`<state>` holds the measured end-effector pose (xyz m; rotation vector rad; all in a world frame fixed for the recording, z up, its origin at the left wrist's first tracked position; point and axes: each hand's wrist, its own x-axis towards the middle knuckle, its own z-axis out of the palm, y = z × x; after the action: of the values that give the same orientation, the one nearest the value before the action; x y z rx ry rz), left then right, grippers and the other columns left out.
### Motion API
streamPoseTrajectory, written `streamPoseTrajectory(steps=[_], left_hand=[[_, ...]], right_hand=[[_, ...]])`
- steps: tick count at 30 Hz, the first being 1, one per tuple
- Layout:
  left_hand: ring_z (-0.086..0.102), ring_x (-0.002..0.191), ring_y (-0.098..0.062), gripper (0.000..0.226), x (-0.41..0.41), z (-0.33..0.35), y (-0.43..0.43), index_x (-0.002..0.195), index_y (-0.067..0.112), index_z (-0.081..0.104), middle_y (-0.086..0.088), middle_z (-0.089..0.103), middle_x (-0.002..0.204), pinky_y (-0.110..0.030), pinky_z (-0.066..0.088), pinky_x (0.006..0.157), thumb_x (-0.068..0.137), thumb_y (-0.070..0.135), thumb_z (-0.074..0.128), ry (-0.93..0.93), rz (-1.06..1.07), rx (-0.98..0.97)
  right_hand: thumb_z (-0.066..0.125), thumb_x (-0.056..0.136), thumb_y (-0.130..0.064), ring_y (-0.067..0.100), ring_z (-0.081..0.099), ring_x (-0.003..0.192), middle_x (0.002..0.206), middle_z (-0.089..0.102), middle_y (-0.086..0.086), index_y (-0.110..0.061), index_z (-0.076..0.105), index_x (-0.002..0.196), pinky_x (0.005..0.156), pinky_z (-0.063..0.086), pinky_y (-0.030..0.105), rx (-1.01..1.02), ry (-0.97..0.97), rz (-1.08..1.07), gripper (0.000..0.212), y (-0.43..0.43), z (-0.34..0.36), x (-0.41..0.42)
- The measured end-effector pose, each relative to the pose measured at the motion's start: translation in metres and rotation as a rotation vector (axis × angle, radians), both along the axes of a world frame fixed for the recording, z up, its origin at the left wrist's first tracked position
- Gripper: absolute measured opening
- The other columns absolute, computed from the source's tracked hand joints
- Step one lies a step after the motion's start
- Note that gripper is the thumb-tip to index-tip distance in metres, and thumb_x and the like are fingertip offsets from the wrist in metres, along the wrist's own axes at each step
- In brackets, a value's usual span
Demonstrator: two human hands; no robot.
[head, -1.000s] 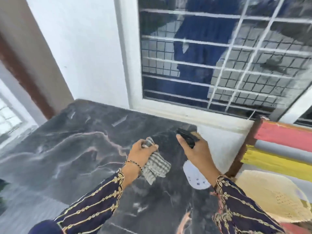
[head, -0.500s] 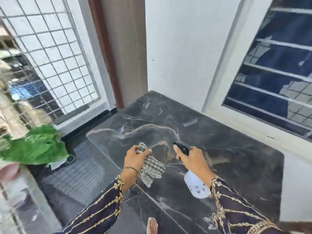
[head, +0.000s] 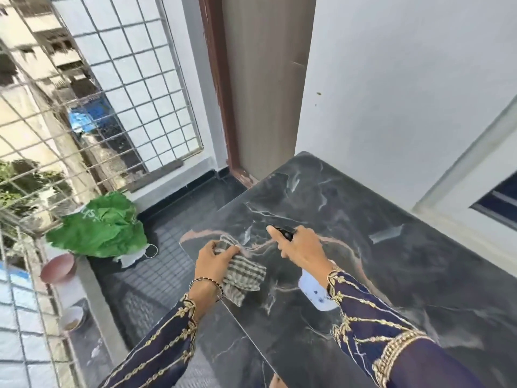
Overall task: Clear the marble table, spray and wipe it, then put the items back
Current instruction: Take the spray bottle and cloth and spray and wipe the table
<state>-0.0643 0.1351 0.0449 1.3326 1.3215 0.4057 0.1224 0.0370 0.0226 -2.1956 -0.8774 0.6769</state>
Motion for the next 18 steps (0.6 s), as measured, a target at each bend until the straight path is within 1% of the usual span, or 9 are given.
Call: streamPoseTrajectory(steps=[1, 2, 5, 7, 9, 11, 14, 16, 18], left_hand=[[0.072, 0.082, -0.034, 0.027, 0.001, -0.002, 0.006, 0.084, 0.019, 0.062, -0.014, 0.075, 0.087, -0.054, 0.057, 0.083, 0.067, 0.032, 0.08, -0.002, 0.003, -0.002], [0.072, 0.082, -0.033, 0.026, 0.003, -0.003, 0.01, 0.084, 0.019, 0.063, -0.013, 0.075, 0.087, -0.054, 0.057, 0.084, 0.069, 0.032, 0.08, -0.004, 0.008, -0.009], [0.073, 0.082, -0.033, 0.021, 0.011, -0.011, 0.026, 0.083, 0.018, 0.064, -0.014, 0.075, 0.085, -0.053, 0.057, 0.084, 0.073, 0.028, 0.079, 0.005, 0.002, -0.042], [0.073, 0.08, -0.033, 0.019, 0.016, -0.015, 0.034, 0.082, 0.019, 0.064, -0.014, 0.075, 0.083, -0.053, 0.057, 0.083, 0.074, 0.027, 0.079, 0.01, -0.011, -0.063], [0.073, 0.079, -0.032, 0.021, 0.024, -0.017, 0.045, 0.083, 0.018, 0.065, -0.013, 0.076, 0.082, -0.053, 0.057, 0.082, 0.072, 0.029, 0.08, 0.008, -0.041, -0.09], [0.073, 0.079, -0.033, 0.023, 0.036, -0.018, 0.057, 0.083, 0.017, 0.064, -0.014, 0.076, 0.084, -0.052, 0.058, 0.081, 0.072, 0.028, 0.08, 0.005, -0.074, -0.123], [0.073, 0.077, -0.034, 0.023, 0.058, -0.012, 0.073, 0.084, 0.013, 0.061, -0.02, 0.075, 0.088, -0.051, 0.059, 0.078, 0.074, 0.022, 0.079, -0.024, -0.128, -0.156], [0.073, 0.075, -0.032, 0.024, 0.072, -0.011, 0.085, 0.084, 0.013, 0.061, -0.019, 0.075, 0.087, -0.052, 0.059, 0.079, 0.073, 0.024, 0.08, -0.023, -0.168, -0.161], [0.073, 0.077, -0.032, 0.029, 0.085, -0.013, 0.092, 0.083, 0.016, 0.062, -0.017, 0.076, 0.089, -0.054, 0.058, 0.081, 0.069, 0.033, 0.081, -0.014, -0.215, -0.154]], right_hand=[[0.053, 0.085, -0.077, 0.01, 0.064, 0.044, 0.06, 0.073, 0.005, -0.001, 0.072, 0.076, 0.055, 0.052, 0.018, -0.02, 0.014, -0.01, 0.079, 0.007, 0.0, 0.001], [0.052, 0.085, -0.078, 0.01, 0.062, 0.042, 0.06, 0.073, 0.004, -0.002, 0.073, 0.077, 0.054, 0.053, 0.018, -0.023, 0.023, -0.012, 0.079, 0.012, -0.001, 0.002], [0.049, 0.08, -0.084, 0.021, 0.068, 0.056, 0.056, 0.069, 0.008, -0.002, 0.07, 0.069, 0.071, 0.059, 0.036, -0.054, -0.01, -0.065, 0.085, 0.03, -0.011, 0.014], [0.046, 0.078, -0.087, 0.024, 0.069, 0.061, 0.058, 0.068, 0.008, -0.006, 0.067, 0.064, 0.075, 0.059, 0.041, -0.099, -0.025, -0.129, 0.085, 0.036, -0.016, 0.022], [0.046, 0.078, -0.088, 0.023, 0.069, 0.056, 0.061, 0.07, 0.006, -0.008, 0.067, 0.067, 0.072, 0.061, 0.042, -0.13, -0.002, -0.214, 0.083, 0.042, -0.015, 0.036], [0.052, 0.078, -0.084, 0.022, 0.069, 0.047, 0.06, 0.072, 0.005, -0.007, 0.069, 0.073, 0.067, 0.062, 0.042, -0.11, 0.077, -0.301, 0.079, 0.047, -0.014, 0.053], [0.057, 0.069, -0.088, 0.029, 0.07, 0.055, 0.06, 0.071, 0.006, -0.011, 0.069, 0.069, 0.064, 0.062, 0.047, -0.039, 0.08, -0.469, 0.078, 0.051, -0.016, 0.078], [0.061, 0.076, -0.08, 0.028, 0.068, 0.053, 0.06, 0.07, 0.008, -0.009, 0.069, 0.068, 0.058, 0.061, 0.043, -0.022, 0.057, -0.531, 0.071, 0.054, -0.012, 0.093], [0.064, 0.082, -0.071, 0.022, 0.061, 0.041, 0.058, 0.07, 0.009, -0.003, 0.069, 0.075, 0.047, 0.053, 0.034, 0.031, 0.127, -0.608, 0.069, 0.056, -0.004, 0.106]])
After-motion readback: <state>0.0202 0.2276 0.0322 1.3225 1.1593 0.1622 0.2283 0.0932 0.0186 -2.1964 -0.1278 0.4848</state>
